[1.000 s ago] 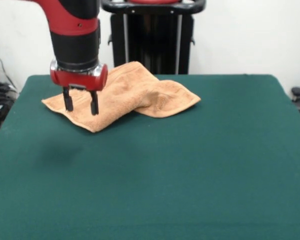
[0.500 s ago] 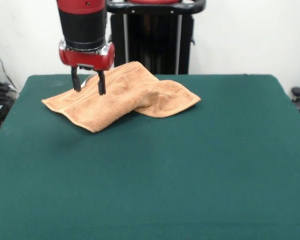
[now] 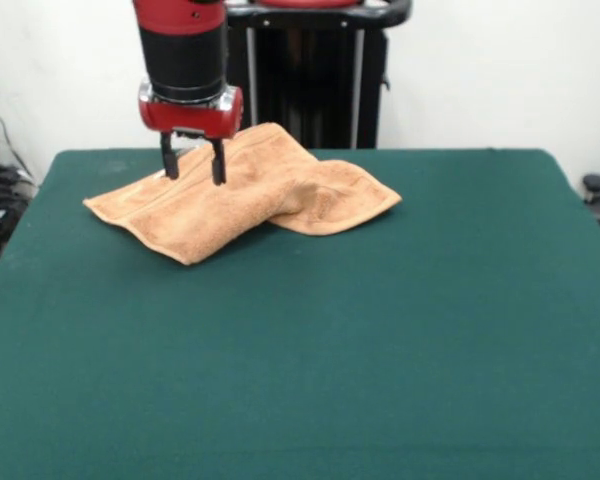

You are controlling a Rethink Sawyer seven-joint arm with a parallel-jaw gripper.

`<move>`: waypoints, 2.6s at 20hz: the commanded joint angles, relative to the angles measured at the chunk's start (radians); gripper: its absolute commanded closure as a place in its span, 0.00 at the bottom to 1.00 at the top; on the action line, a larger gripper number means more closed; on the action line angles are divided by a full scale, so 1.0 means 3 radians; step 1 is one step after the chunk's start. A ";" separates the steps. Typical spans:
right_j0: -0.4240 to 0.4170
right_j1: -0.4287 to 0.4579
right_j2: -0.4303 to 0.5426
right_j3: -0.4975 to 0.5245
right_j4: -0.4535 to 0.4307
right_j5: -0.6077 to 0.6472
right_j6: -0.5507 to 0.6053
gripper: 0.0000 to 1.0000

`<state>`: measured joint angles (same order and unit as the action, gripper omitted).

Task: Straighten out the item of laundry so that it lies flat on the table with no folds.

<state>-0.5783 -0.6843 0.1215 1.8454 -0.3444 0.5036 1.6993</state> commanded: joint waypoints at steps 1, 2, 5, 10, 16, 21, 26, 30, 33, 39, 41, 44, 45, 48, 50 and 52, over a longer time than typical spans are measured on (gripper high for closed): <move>0.0099 0.0246 0.0166 0.0433 -0.0213 -0.0391 0.0217 0.00; 0.0101 0.0283 0.0157 0.0441 -0.0226 -0.0436 0.0242 0.00; 0.0128 0.0367 0.0113 0.0461 -0.0268 -0.0571 0.0309 0.00; 0.0131 0.0391 0.0100 0.0579 -0.0273 -0.0685 0.0373 0.00; 0.0188 0.0519 0.0020 0.0641 -0.0304 -0.0882 0.0433 0.00; 0.0207 0.0540 0.0037 0.0606 -0.0269 -0.0881 0.0399 0.00; 0.0248 0.0574 0.0055 0.0484 -0.0230 -0.0789 0.0350 0.00; 0.0303 0.0669 0.0060 0.0356 -0.0194 -0.0772 0.0364 0.00; 0.0328 0.0698 0.0054 0.0330 -0.0179 -0.0795 0.0382 0.00; 0.0311 0.0574 0.0062 0.0416 -0.0141 -0.0715 0.0374 0.00; 0.0279 0.0447 0.0078 0.0498 -0.0120 -0.0626 0.0348 0.00; 0.0243 0.0305 0.0111 0.0574 -0.0084 -0.0518 0.0314 0.00; 0.0234 0.0272 0.0123 0.0594 -0.0073 -0.0494 0.0307 0.00; 0.0233 0.0208 0.0138 0.0605 -0.0042 -0.0423 0.0296 0.00; 0.0226 0.0185 0.0140 0.0564 -0.0039 -0.0366 0.0262 0.00; 0.0211 0.0131 0.0145 0.0528 -0.0034 -0.0284 0.0216 0.00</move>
<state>-0.5316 -0.6120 0.1188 1.9697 -0.3871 0.2958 1.6993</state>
